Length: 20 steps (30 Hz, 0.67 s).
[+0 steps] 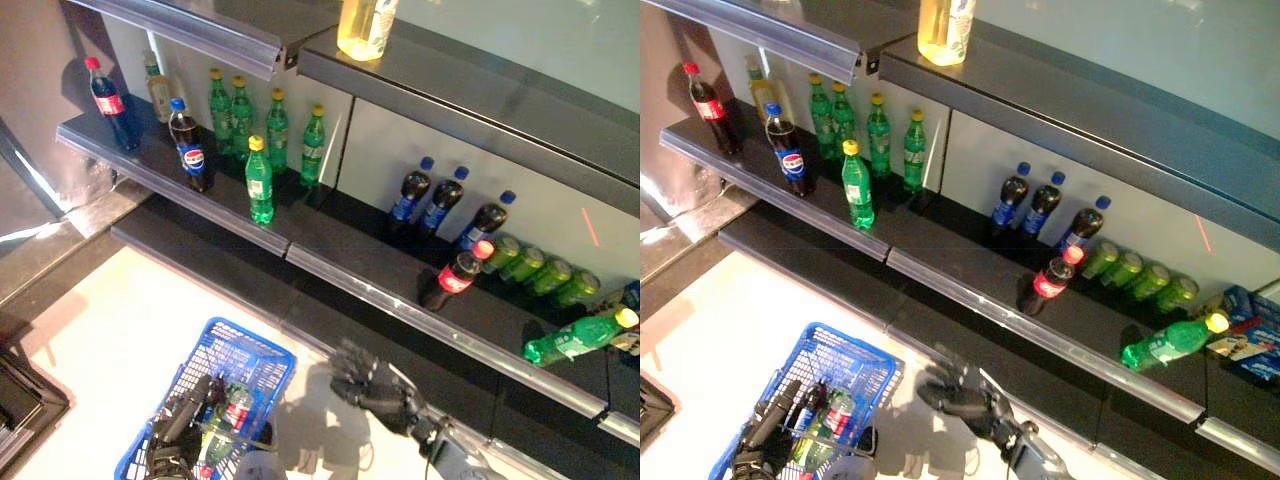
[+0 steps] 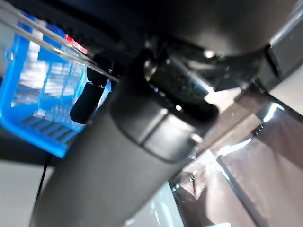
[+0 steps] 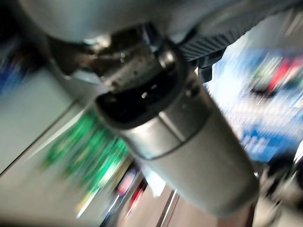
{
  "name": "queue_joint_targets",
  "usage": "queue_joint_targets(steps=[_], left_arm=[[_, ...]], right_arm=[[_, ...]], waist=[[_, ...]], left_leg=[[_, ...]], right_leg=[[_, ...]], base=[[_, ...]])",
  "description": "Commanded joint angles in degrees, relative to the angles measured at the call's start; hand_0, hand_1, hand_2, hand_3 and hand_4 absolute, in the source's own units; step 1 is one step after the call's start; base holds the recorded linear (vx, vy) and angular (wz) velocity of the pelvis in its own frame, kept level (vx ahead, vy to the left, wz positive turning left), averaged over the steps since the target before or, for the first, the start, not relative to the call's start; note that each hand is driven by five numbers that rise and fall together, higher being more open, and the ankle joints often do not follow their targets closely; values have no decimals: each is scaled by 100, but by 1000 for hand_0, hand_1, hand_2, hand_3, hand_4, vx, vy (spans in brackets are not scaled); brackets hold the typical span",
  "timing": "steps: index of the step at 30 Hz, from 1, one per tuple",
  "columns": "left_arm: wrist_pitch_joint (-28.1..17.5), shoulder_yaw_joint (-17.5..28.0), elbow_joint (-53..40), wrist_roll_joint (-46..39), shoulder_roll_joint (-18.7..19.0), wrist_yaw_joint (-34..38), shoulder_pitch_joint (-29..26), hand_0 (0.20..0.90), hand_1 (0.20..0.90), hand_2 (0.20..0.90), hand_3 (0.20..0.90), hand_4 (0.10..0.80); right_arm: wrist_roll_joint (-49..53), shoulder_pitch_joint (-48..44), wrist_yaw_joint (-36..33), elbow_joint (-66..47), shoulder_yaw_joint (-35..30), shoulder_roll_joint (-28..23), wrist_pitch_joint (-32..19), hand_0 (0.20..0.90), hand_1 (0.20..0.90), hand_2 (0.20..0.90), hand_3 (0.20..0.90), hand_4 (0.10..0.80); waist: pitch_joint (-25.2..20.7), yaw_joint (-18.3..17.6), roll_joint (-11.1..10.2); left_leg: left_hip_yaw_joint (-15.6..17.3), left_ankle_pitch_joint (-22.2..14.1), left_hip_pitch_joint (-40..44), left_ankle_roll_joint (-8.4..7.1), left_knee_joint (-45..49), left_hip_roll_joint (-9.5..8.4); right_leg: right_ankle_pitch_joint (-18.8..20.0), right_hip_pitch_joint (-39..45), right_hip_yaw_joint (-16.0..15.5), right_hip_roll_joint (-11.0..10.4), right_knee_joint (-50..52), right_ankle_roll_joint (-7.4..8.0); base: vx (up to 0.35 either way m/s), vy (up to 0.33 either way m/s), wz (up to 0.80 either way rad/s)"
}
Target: Pick up the drink and place into the basket.
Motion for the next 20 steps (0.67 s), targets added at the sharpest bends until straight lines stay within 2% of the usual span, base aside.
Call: queue_joint_targets(steps=[1, 5, 10, 16, 20], left_arm=[[-530, -68, -18, 362, -85, -390, -568, 300, 300, 300, 200, 100], [-326, -46, 815, 560, -178, -102, -721, 300, 300, 300, 200, 100], [-219, 81, 1846, 783, -274, 45, -860, 300, 300, 300, 200, 100], [-226, -7, 2203, 1046, -301, 159, -903, 300, 300, 300, 200, 100], [-186, -79, 2181, 1011, -314, 221, -866, 300, 300, 300, 200, 100]], right_arm=[[-656, -49, -459, 412, 114, -323, -709, 900, 900, 900, 900, 800], [-1067, -166, -810, 1285, 54, -193, -808, 900, 900, 900, 900, 800], [-940, -234, -860, 2326, -265, 50, -955, 900, 900, 900, 900, 800], [-1229, -326, -1121, 3281, -587, 142, -1144, 900, 900, 900, 900, 800], [-1314, -358, -1224, 3514, -672, 181, -1185, 900, 900, 900, 900, 800]], waist=[[-635, -52, 625], [-632, -114, 636], [-633, -187, 601], [-635, -224, 615], [-634, -242, 625]], left_leg=[[270, -430, 286, -182, -13, 126], [321, -454, 225, -181, -13, 131], [383, -511, 261, -156, -13, 118], [497, -581, 327, -129, -13, 136], [544, -601, 367, -124, -13, 155]], right_leg=[[542, -372, -52, 46, -33, -99], [592, -381, -97, 6, -98, -67], [617, -394, -62, -23, -119, -39], [623, -410, 15, -18, -131, -44], [621, -417, 71, -11, -114, -56]], base=[[-25, -2, -15], [-29, -7, -16], [-4, -6, -6], [3, 2, -1], [32, 5, -17]])
